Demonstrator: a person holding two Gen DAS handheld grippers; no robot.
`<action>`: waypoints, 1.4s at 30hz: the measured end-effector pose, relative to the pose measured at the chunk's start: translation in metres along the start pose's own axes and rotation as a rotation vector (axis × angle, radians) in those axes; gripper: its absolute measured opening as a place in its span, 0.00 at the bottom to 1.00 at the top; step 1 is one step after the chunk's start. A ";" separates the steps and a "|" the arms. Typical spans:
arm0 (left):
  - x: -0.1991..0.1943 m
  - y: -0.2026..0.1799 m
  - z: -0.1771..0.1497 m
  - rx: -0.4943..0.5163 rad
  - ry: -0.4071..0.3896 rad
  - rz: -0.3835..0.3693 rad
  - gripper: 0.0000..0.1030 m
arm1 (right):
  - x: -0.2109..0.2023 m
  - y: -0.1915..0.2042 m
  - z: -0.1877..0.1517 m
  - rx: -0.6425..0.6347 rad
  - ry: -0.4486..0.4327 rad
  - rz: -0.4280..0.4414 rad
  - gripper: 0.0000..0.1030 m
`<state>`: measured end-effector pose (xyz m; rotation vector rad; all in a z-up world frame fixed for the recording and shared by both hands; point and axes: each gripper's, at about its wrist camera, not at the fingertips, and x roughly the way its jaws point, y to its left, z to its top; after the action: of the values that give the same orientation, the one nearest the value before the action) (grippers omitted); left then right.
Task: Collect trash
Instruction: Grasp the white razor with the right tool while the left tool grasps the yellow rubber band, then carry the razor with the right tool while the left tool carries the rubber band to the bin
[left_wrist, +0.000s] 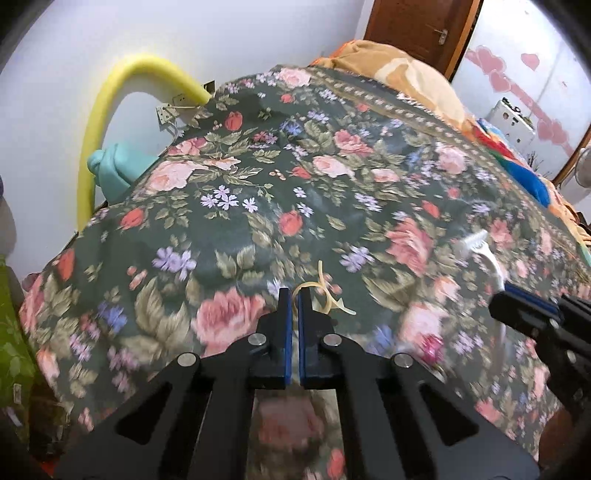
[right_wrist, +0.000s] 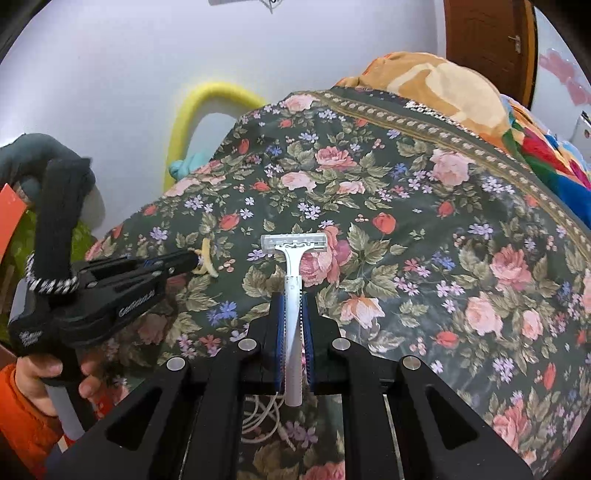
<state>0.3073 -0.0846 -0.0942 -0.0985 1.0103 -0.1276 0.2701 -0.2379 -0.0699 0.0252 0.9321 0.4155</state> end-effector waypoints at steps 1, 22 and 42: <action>-0.006 -0.001 -0.002 0.004 -0.005 0.000 0.01 | -0.005 0.002 -0.001 -0.001 -0.005 -0.001 0.09; -0.205 0.028 -0.091 -0.038 -0.149 -0.013 0.01 | -0.125 0.113 -0.044 -0.089 -0.065 0.062 0.09; -0.283 0.138 -0.207 -0.180 -0.159 0.069 0.01 | -0.121 0.253 -0.104 -0.217 0.018 0.173 0.08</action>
<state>-0.0085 0.0900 0.0140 -0.2343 0.8634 0.0339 0.0401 -0.0648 0.0112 -0.0971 0.9012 0.6763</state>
